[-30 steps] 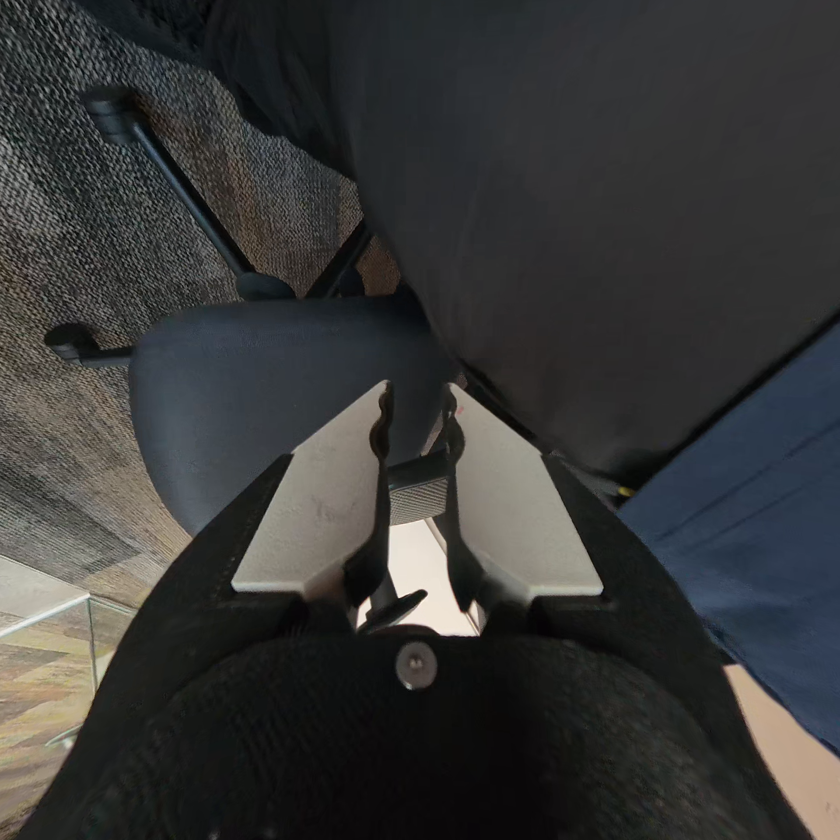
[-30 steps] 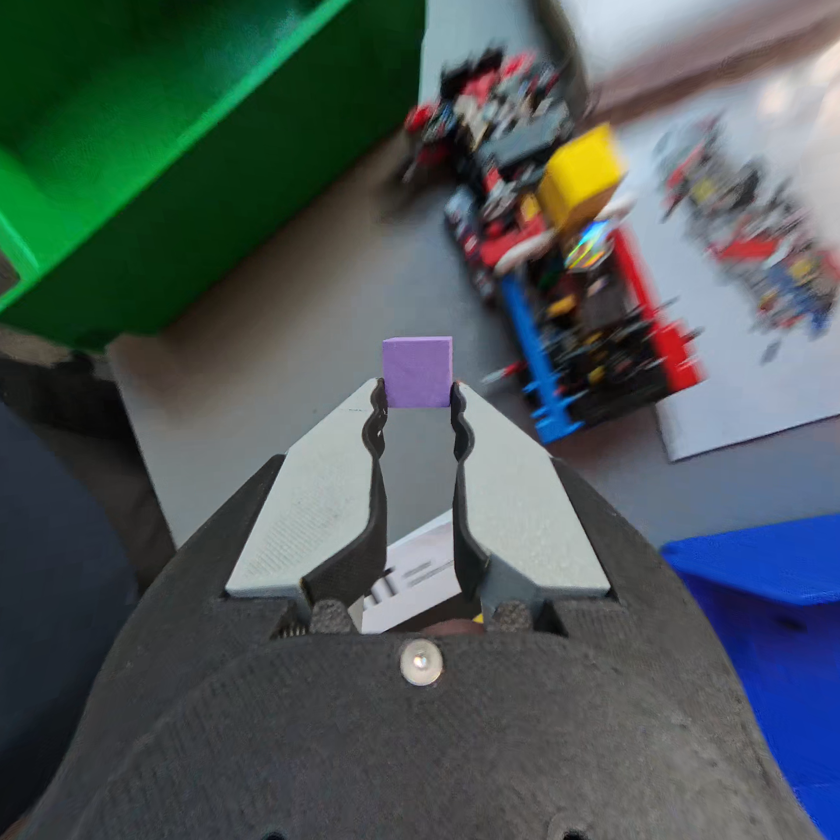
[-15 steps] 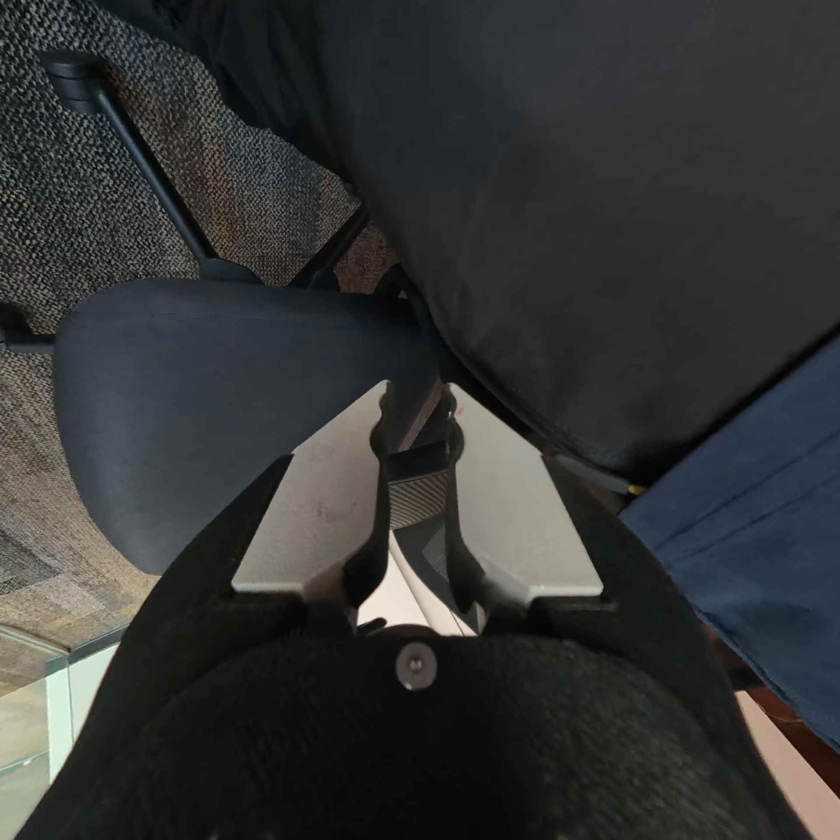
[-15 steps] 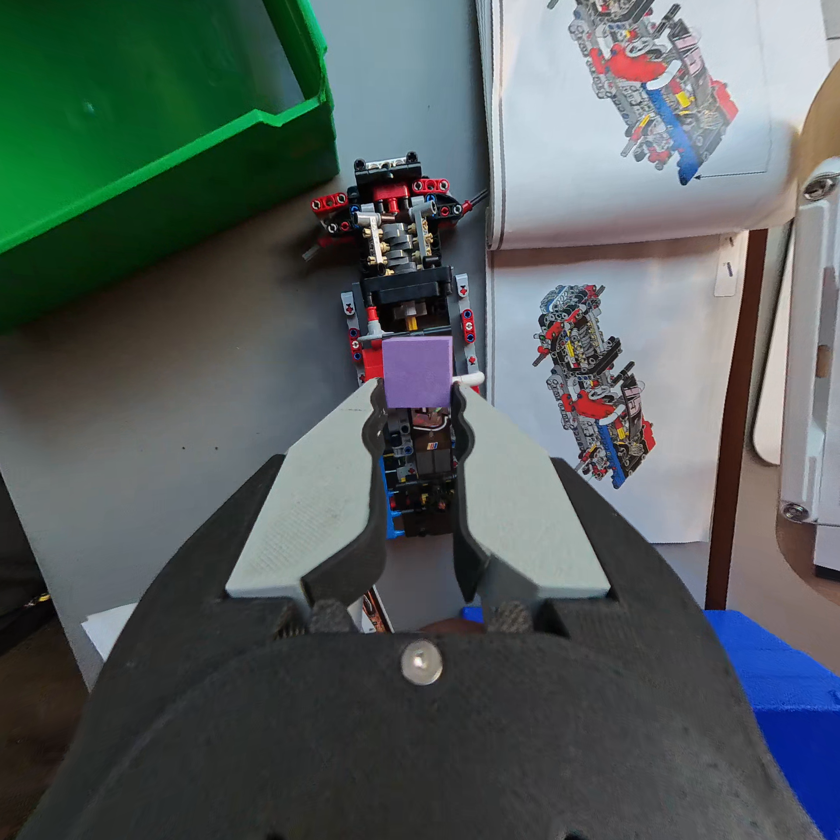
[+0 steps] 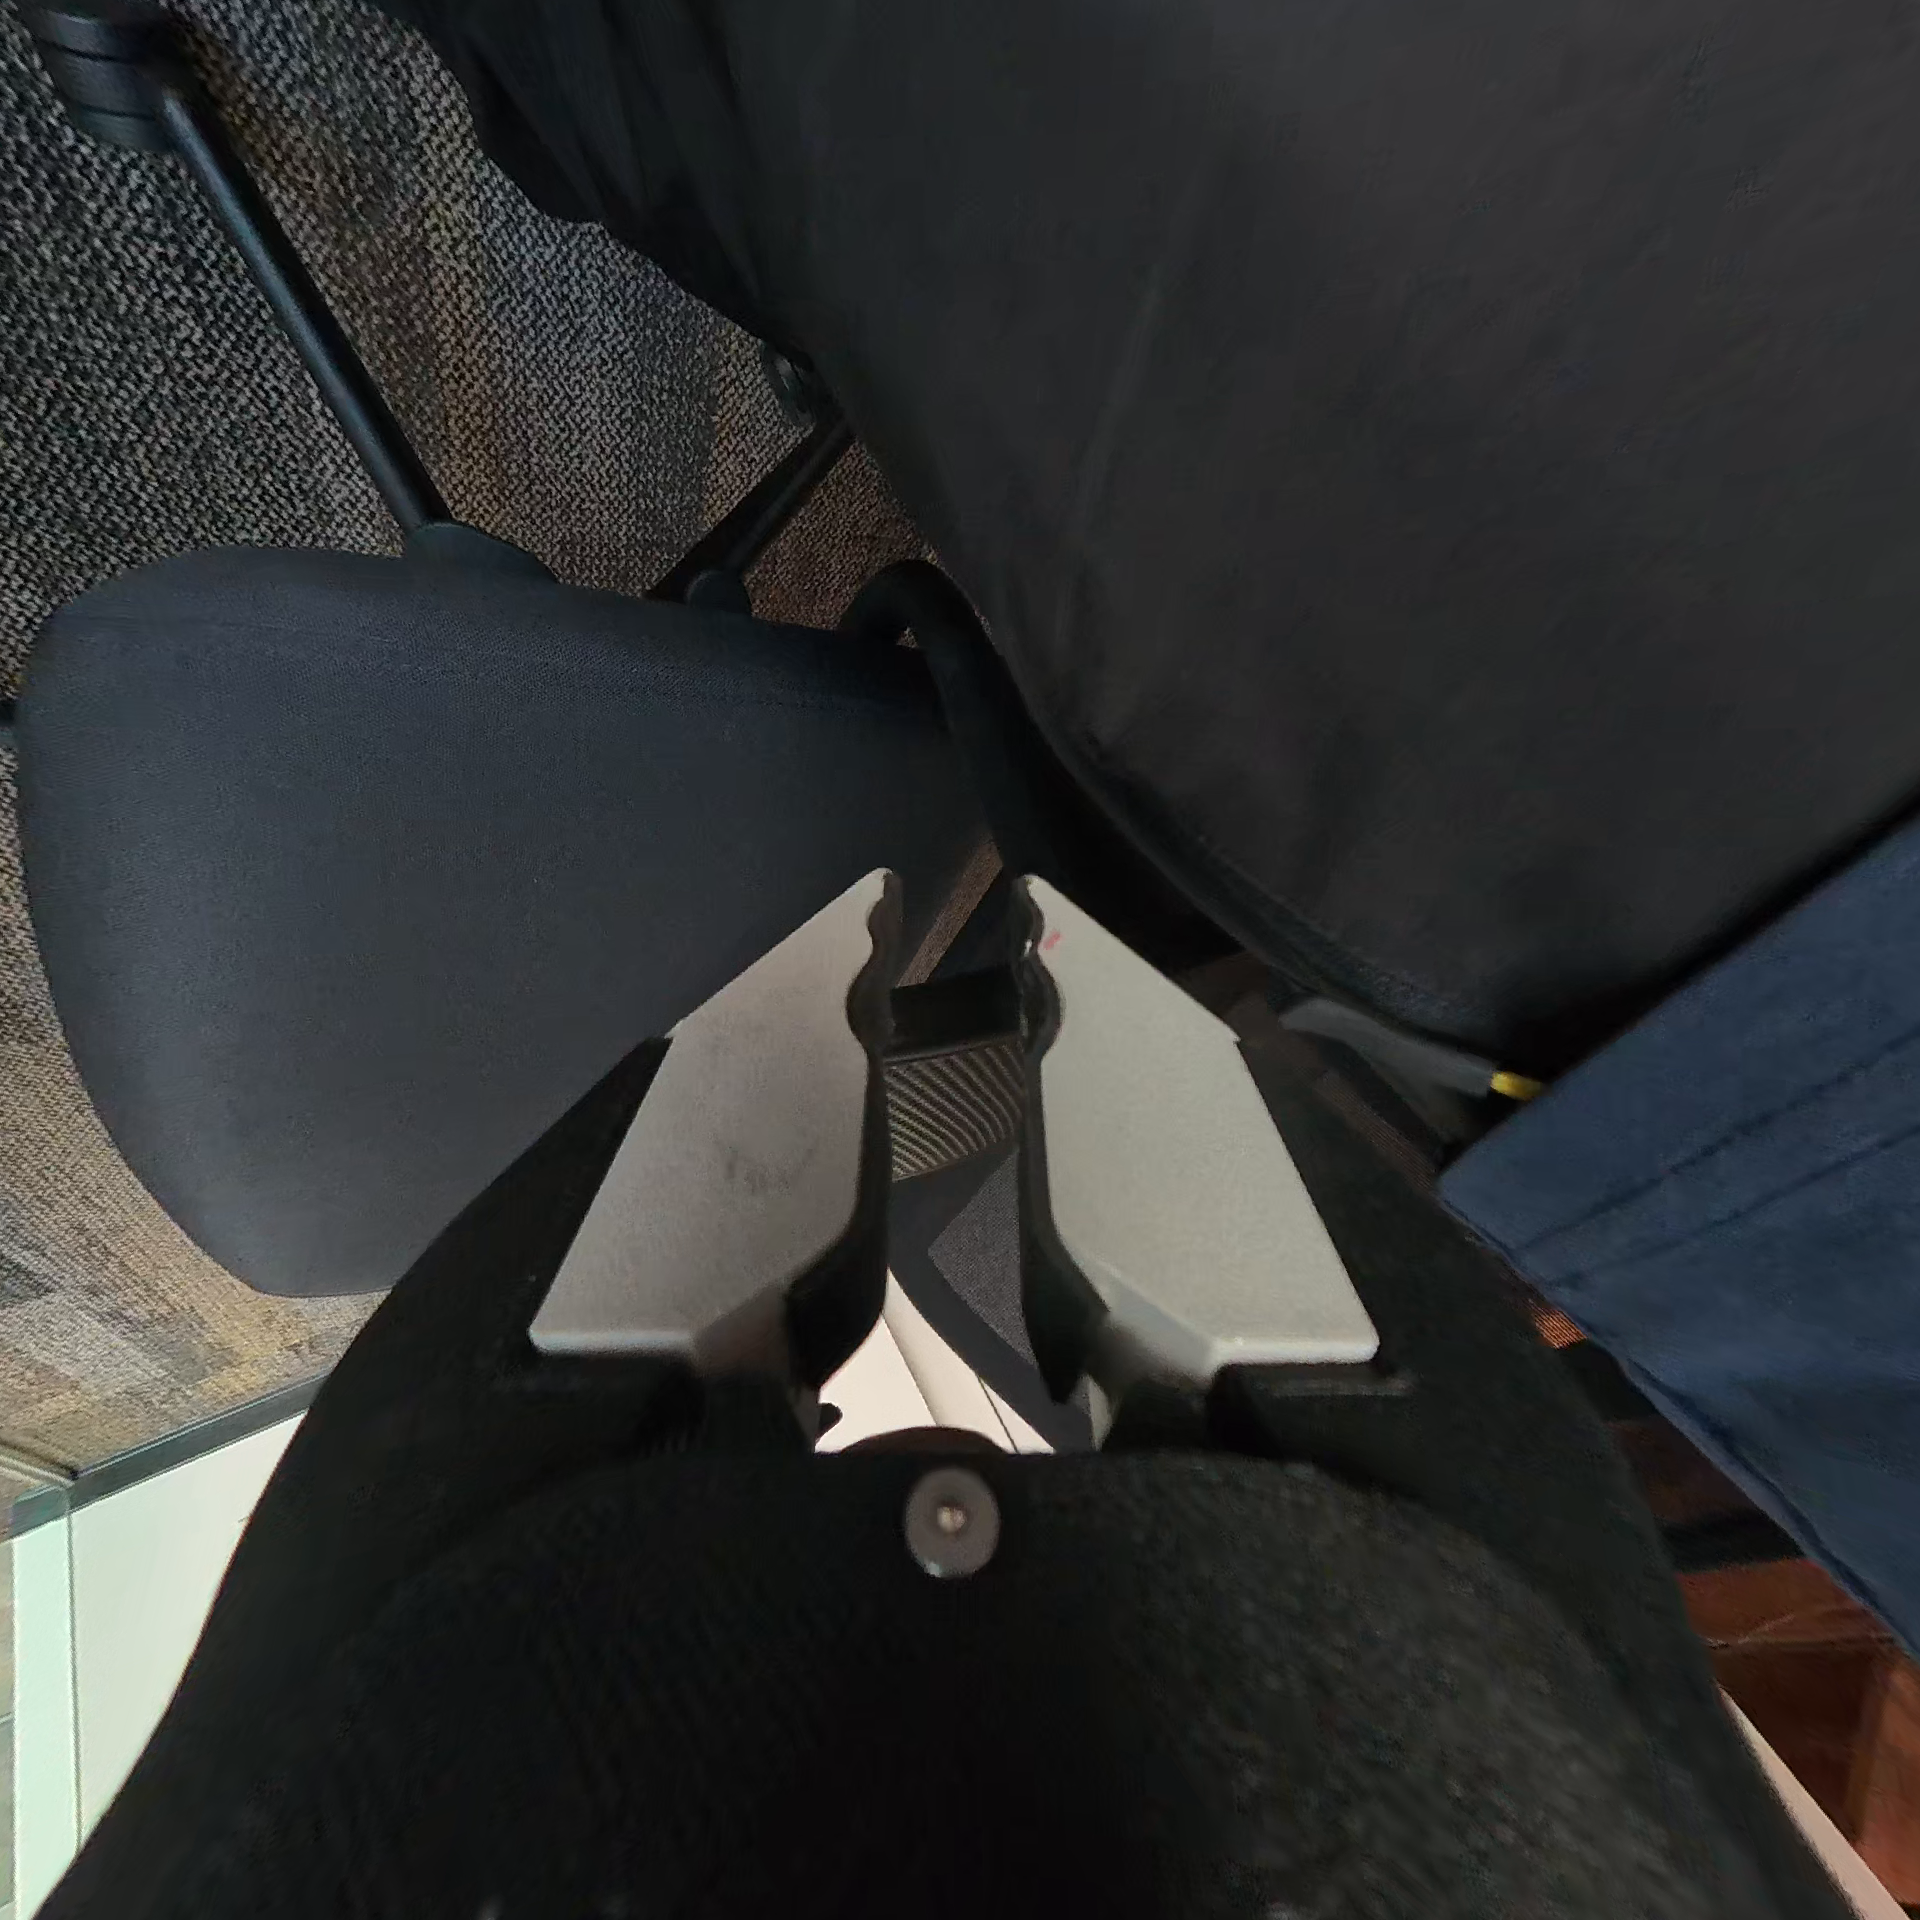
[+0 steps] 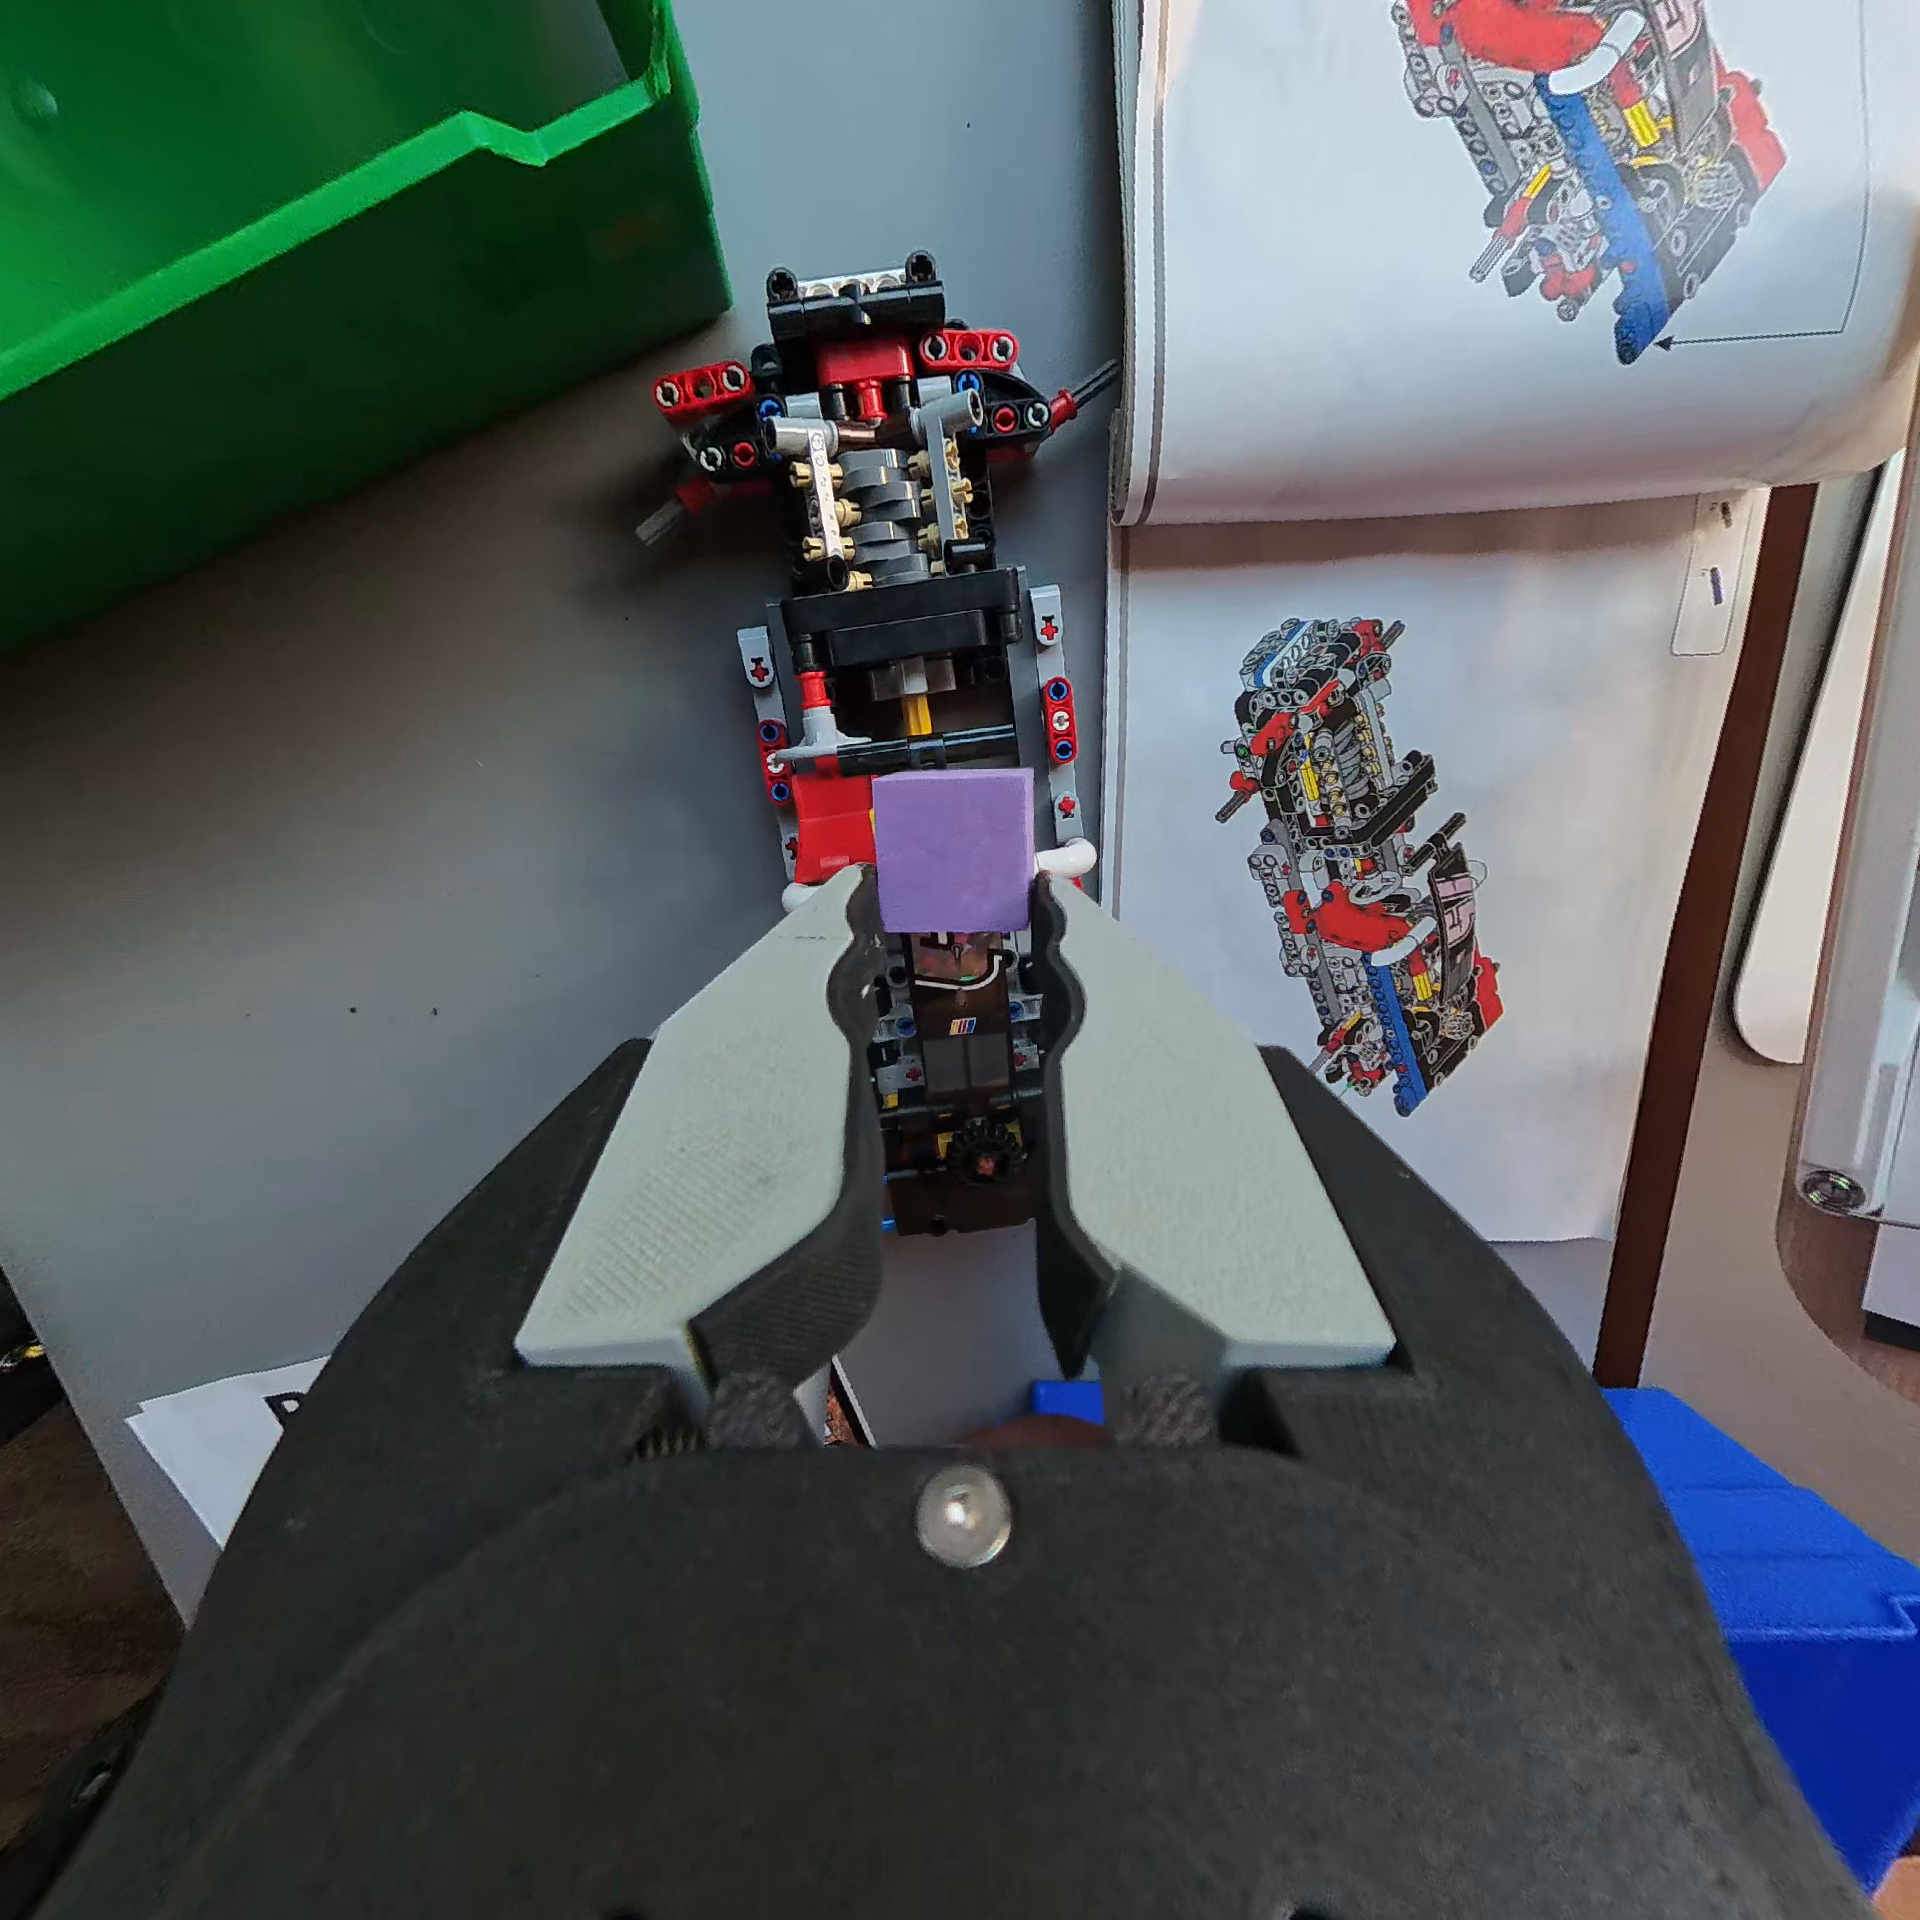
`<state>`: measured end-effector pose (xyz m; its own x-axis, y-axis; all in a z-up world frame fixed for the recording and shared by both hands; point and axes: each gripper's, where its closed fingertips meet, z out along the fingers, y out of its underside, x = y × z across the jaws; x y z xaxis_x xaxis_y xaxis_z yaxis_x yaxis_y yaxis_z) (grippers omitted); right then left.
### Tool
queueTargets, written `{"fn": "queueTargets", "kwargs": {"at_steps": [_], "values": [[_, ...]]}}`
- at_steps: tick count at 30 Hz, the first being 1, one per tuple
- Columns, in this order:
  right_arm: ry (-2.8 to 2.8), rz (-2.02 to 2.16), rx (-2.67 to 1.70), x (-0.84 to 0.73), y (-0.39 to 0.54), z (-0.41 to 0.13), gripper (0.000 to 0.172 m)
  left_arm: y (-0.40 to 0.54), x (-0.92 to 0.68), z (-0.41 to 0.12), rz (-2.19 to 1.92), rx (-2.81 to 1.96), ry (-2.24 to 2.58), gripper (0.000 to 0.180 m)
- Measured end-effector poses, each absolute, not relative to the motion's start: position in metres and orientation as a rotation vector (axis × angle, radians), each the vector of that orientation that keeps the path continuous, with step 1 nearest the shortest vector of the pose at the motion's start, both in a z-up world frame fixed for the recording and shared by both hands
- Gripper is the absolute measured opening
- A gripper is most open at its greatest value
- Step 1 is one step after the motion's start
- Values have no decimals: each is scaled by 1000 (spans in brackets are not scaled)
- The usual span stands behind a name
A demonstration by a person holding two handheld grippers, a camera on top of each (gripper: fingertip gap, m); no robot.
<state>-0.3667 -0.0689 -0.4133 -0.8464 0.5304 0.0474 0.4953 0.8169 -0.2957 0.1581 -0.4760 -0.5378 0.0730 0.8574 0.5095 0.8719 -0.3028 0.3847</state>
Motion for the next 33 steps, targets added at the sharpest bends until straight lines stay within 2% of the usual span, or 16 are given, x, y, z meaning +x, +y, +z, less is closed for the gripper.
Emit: {"fn": "queueTargets", "kwargs": {"at_steps": [12, 17, 25, 30, 33], "values": [[-2870, 439, -833, -362, -66, -414, 27, -470, 149, -538, -1051, -2298, -1812, 19], [-2856, 455, -869, -360, -63, -415, 36, -472, 148, -538, -1052, -2302, -1813, 19], [-2817, 473, -882, -355, -57, -404, 35, -475, 146, -537, -1050, -2316, -1804, 18], [-2683, 607, -1100, -322, -25, -378, 34, -475, 145, -539, -1055, -2304, -1812, 19], [-2579, 620, -1284, -281, 11, -380, 34, -475, 148, -541, -1090, -2324, -1795, 19]]}}
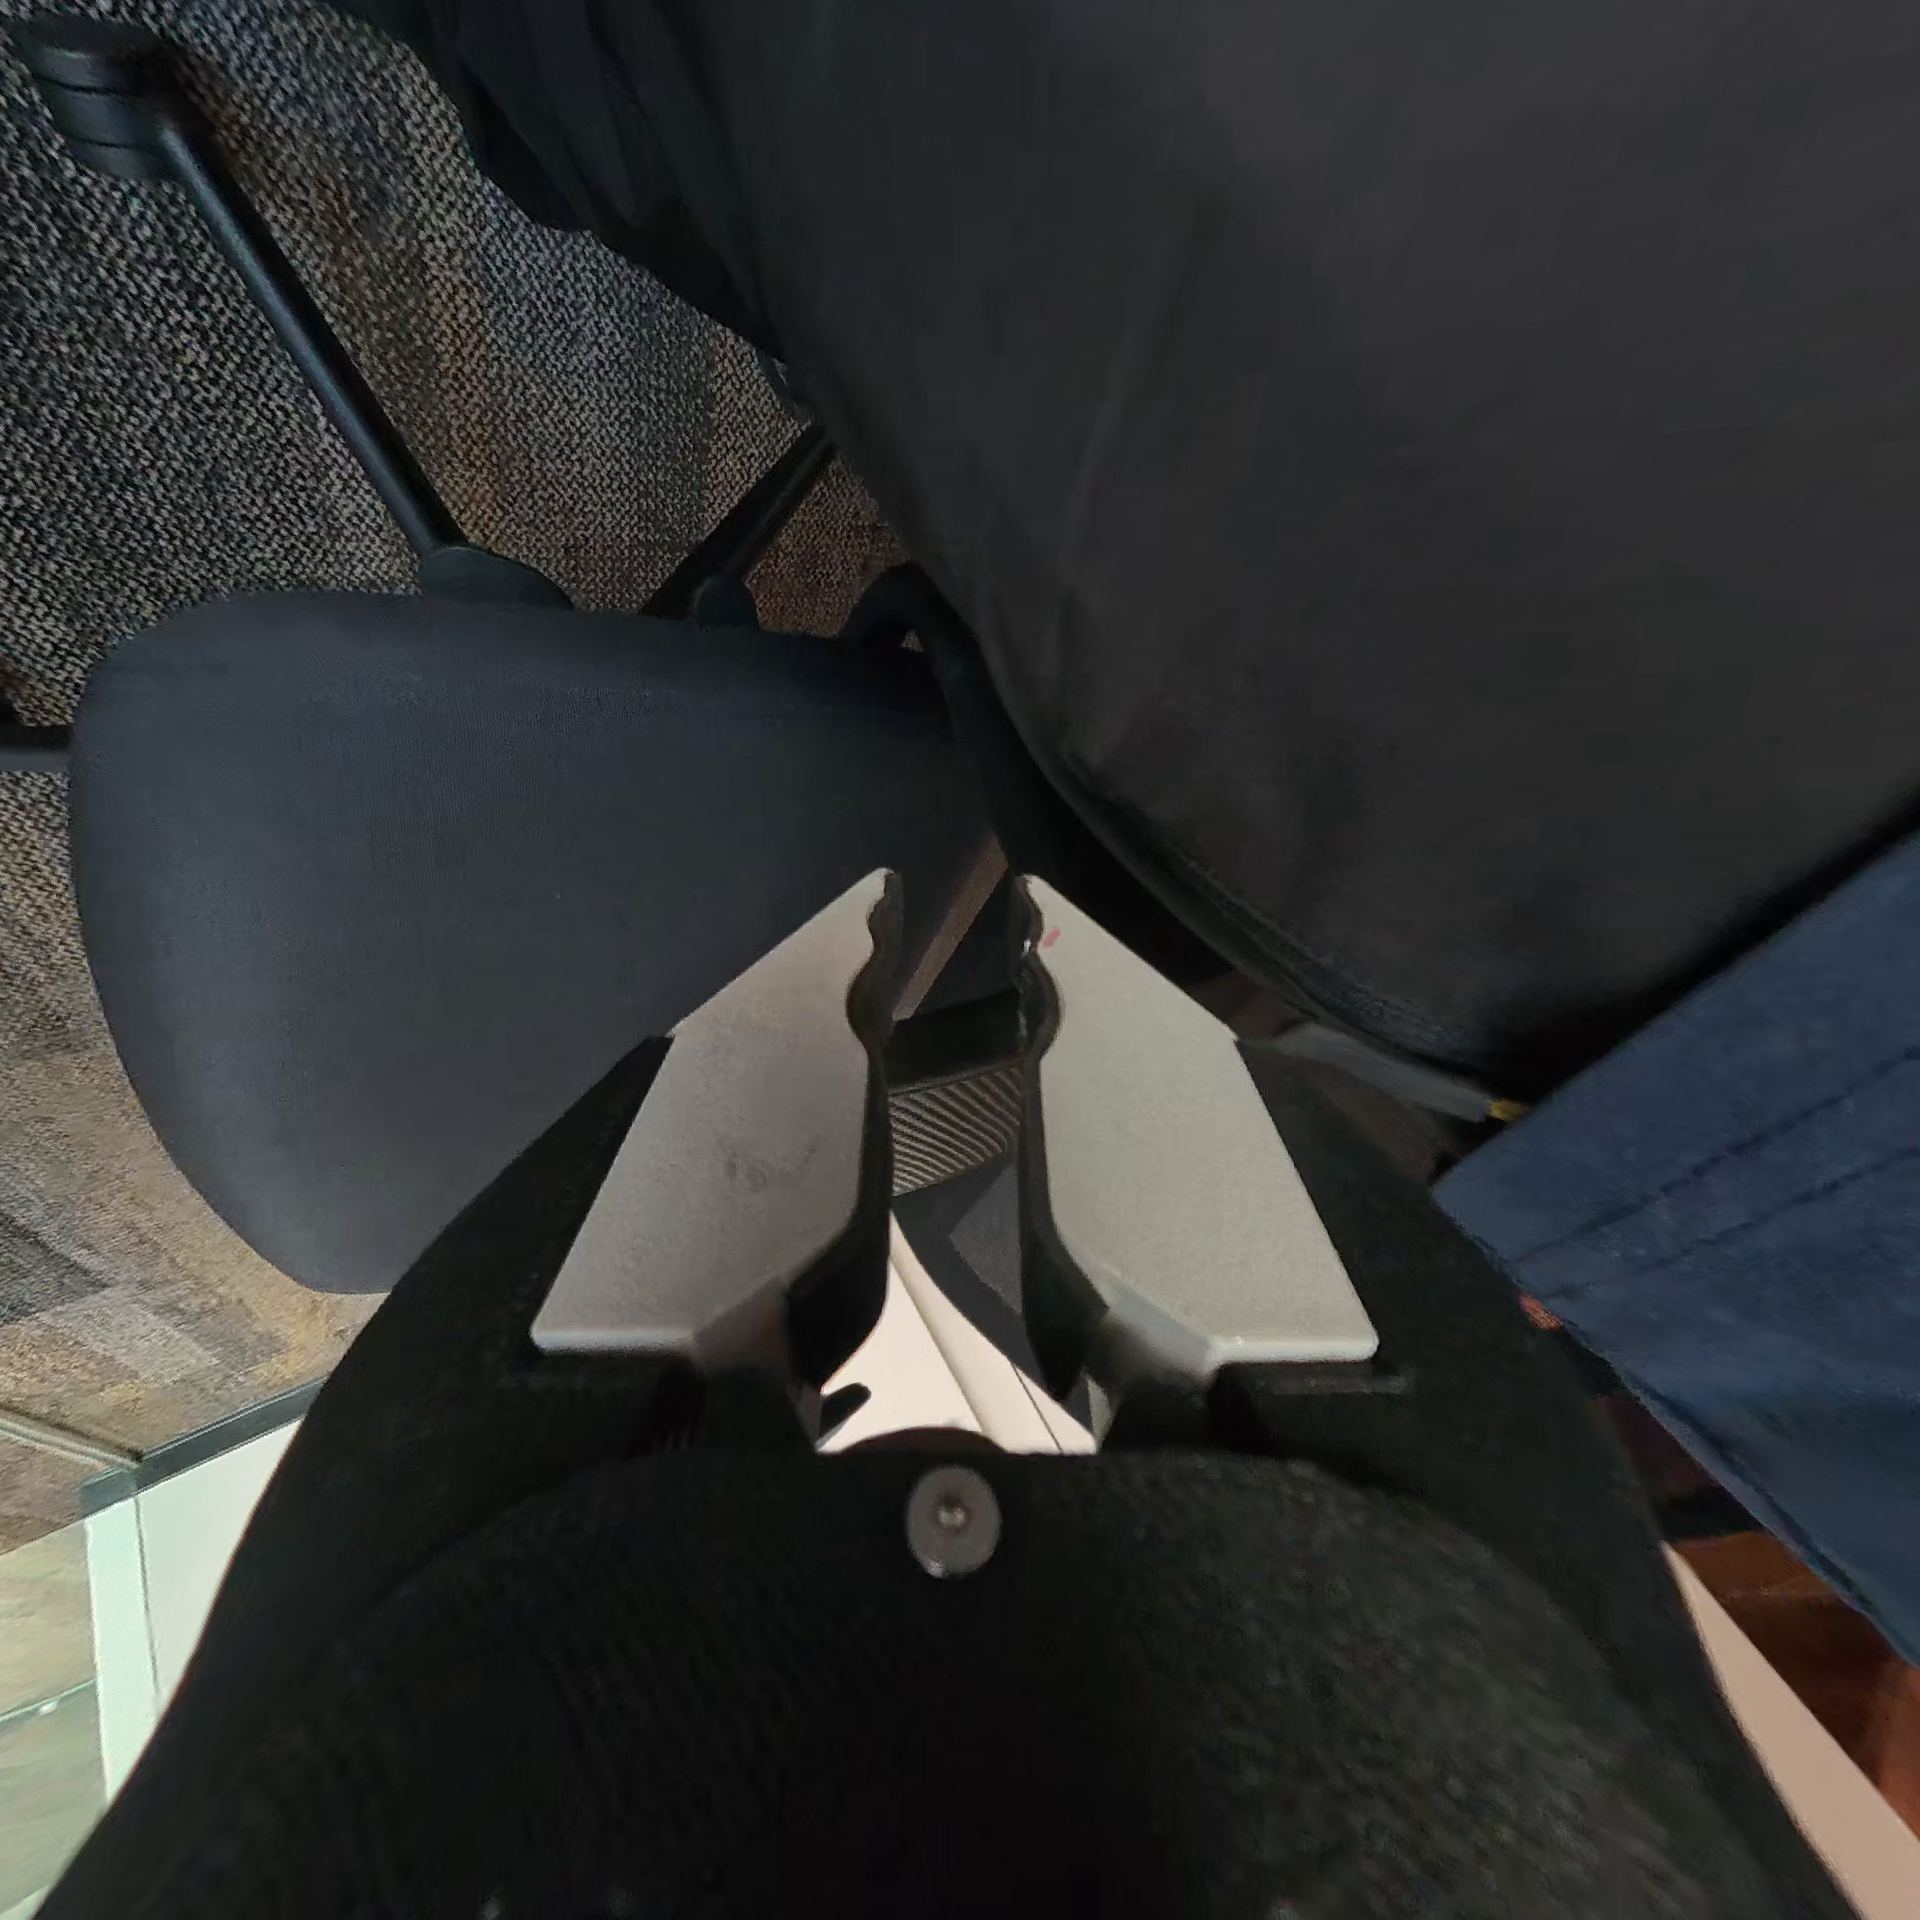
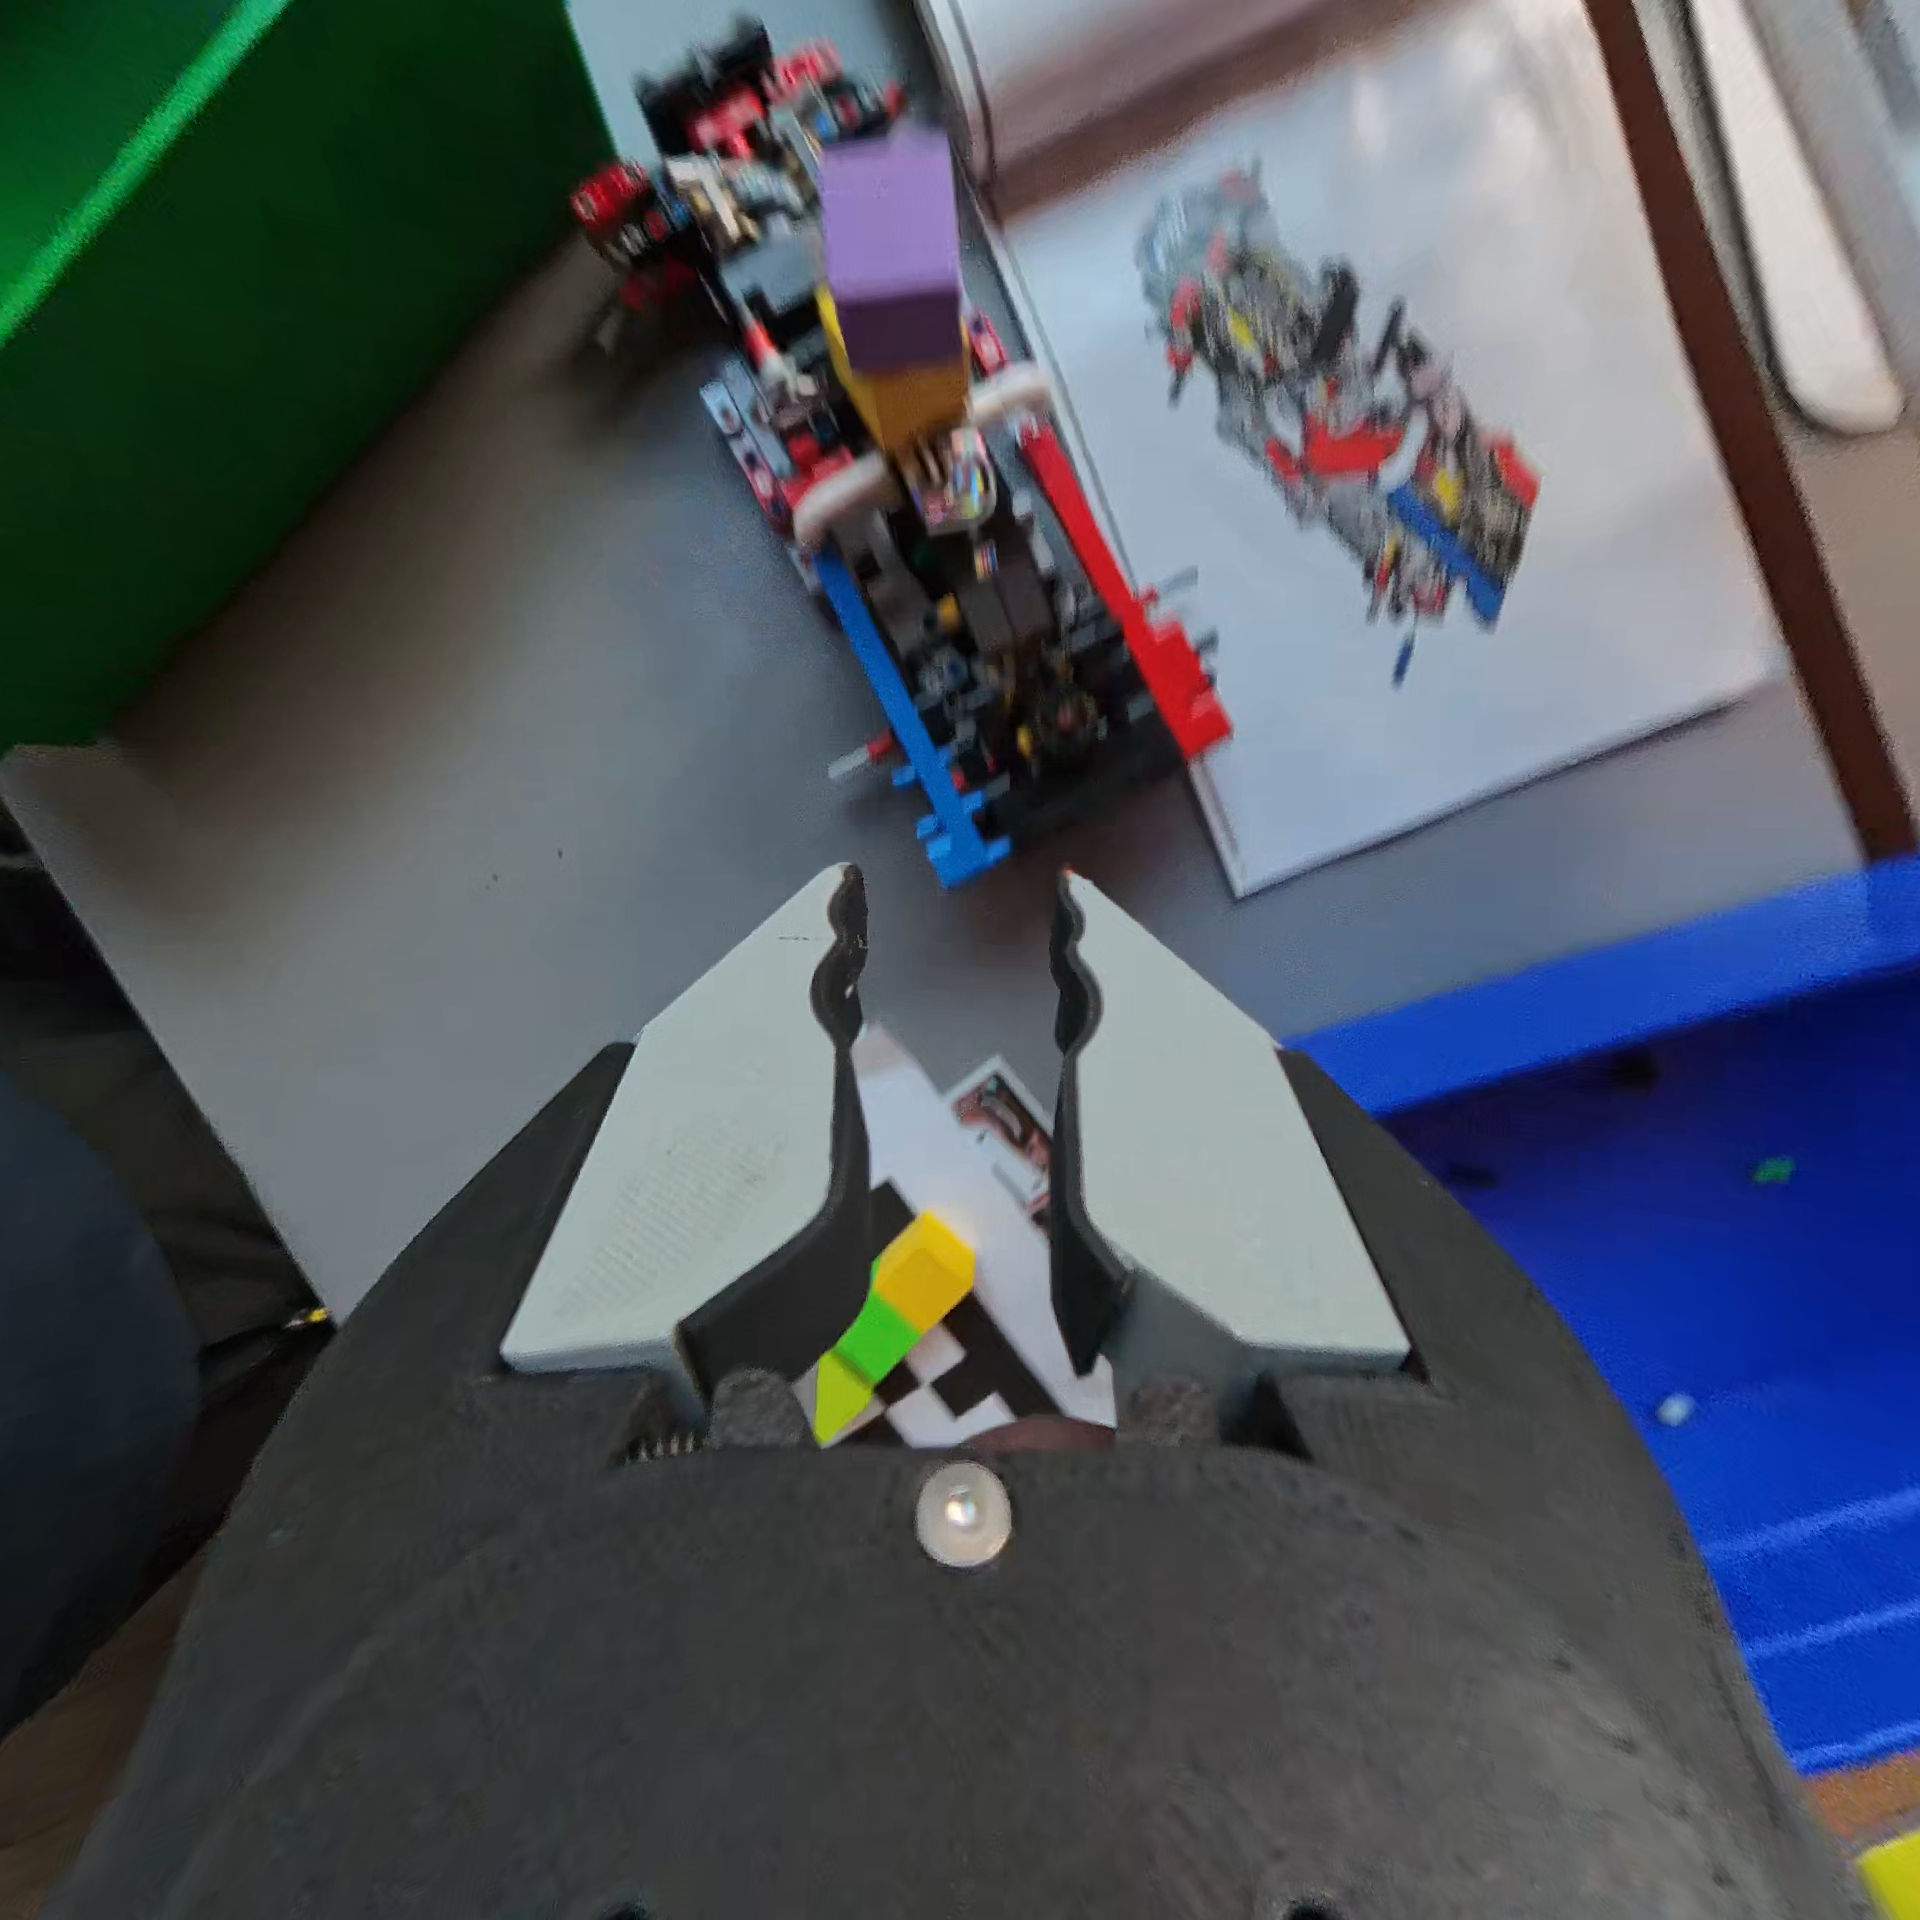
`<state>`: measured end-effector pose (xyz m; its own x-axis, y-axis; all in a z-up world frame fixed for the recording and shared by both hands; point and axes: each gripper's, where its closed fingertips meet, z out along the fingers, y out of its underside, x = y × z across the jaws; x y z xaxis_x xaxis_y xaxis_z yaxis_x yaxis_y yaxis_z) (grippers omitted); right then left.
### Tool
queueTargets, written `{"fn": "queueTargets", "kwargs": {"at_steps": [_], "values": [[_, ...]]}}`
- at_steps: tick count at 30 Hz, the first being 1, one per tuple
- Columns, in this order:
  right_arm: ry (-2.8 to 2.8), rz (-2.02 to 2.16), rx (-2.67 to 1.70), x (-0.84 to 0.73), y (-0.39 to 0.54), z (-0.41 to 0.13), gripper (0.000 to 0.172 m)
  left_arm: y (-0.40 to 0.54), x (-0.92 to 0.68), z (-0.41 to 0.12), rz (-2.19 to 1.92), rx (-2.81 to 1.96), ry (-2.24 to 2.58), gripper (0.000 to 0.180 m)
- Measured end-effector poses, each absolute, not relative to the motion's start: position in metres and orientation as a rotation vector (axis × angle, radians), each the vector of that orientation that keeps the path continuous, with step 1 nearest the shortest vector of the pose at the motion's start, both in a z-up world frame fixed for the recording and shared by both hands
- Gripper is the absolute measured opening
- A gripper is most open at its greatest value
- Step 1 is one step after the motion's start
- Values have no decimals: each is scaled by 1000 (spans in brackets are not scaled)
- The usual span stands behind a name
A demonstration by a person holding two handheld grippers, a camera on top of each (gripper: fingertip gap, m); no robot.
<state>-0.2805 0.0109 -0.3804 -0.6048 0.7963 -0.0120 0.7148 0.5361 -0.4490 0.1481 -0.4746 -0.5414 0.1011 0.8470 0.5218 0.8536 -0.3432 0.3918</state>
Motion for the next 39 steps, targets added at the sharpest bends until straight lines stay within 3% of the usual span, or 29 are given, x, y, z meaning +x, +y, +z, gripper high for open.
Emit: {"fn": "queueTargets", "kwargs": {"at_steps": [9, 19, 21, 28, 39], "values": [[-2415, 336, -1778, -168, 86, -465, 35, -473, 124, -542, -1108, -2468, -1656, 19], [-2360, 246, -1957, -154, 91, -499, 35, -464, 91, -534, -1017, -2496, -1599, 18], [-2346, 243, -1983, -155, 91, -501, 27, -465, 97, -534, -1028, -2495, -1604, 18], [-2332, 386, -1942, -178, 77, -477, 25, -476, 126, -540, -1097, -2453, -1680, 18], [-2537, 608, -1484, -304, 0, -369, 25, -469, 132, -547, -1094, -2341, -1747, 17]]}}
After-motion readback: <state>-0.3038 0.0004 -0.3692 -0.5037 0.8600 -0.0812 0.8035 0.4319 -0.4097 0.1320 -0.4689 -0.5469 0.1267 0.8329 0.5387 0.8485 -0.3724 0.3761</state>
